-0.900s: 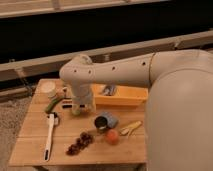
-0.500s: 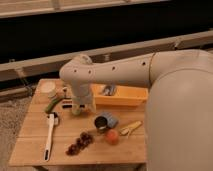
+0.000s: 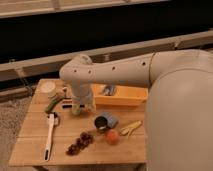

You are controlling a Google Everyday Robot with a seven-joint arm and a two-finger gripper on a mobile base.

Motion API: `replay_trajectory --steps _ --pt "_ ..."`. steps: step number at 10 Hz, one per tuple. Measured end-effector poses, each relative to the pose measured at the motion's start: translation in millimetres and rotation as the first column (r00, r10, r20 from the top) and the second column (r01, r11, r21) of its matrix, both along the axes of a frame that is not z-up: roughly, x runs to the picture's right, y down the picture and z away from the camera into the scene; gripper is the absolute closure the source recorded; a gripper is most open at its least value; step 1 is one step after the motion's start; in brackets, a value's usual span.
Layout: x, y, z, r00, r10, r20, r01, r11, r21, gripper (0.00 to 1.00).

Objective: Wipe table surface with brush

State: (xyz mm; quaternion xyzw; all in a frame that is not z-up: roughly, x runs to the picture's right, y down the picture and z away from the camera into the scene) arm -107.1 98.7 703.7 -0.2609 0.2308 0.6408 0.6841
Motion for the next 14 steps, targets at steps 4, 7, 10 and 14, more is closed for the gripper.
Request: replay_trajectory --steps 4,7,10,14 --pt "0 0 0.0 1.0 0.0 0.0 0.0 1.0 0.0 0.35" --pt "0 0 0.0 1.0 0.0 0.0 0.0 1.0 0.0 0.35" --pt "0 0 0.0 1.0 0.0 0.0 0.0 1.0 0.0 0.35" --pt "-19 3 -7.0 0.998 0.012 0.059 -0.012 0.9999 0.008 0.35"
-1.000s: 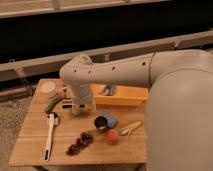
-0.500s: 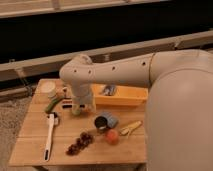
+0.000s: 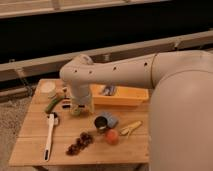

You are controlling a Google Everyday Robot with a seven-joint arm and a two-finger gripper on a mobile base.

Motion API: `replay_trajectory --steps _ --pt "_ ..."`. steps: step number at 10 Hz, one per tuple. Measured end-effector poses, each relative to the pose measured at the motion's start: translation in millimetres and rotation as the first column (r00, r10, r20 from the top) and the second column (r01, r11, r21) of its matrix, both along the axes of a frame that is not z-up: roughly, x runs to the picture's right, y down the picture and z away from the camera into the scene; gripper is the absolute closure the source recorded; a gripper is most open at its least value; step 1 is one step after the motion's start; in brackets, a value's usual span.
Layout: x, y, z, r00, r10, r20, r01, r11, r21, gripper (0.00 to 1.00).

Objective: Wipe table surface with brush

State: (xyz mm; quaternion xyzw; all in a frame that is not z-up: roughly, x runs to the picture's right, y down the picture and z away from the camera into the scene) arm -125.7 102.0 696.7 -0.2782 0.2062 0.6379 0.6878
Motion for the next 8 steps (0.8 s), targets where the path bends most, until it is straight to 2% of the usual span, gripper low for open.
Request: replay_trajectory --steps 3,5,6,8 --pt "-64 11 -9.1 0.997 -0.056 0.051 0.054 0.9981 0.03 0.35" --pt "-104 25 -13.2 0.99 -0.126 0.067 0.122 0.9907 0.059 0.35" --pt "-124 33 -11.6 0.984 -0.163 0.068 0.158 0.9849 0.071 0.35" --pt "-135 46 6.5 0.981 -0.192 0.04 0.189 0.9797 0.067 0.35"
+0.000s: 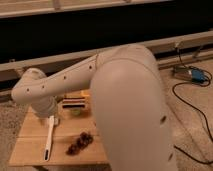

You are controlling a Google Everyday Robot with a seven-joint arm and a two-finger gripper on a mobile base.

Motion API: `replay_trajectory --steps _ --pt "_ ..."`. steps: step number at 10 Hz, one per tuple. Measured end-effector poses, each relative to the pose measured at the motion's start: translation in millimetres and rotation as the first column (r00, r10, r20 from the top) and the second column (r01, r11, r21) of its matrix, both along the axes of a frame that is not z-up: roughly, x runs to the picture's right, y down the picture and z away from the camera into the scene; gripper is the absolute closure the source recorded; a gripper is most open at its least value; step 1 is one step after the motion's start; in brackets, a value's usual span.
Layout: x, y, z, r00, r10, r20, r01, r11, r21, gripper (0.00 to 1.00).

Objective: Wipe table surface with brush

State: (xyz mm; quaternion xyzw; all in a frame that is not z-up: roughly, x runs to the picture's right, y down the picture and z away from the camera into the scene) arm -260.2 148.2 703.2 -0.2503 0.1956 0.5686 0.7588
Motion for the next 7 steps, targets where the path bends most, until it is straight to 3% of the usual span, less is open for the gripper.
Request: replay_trajectory --steps 3,7 --pt "-14 26 29.1 0.999 -0.037 -0.029 0.036 0.9992 -0.02 0.35" --pt "-39 56 30.8 0.998 -0.06 -0.02 0.059 0.996 -0.067 0.35"
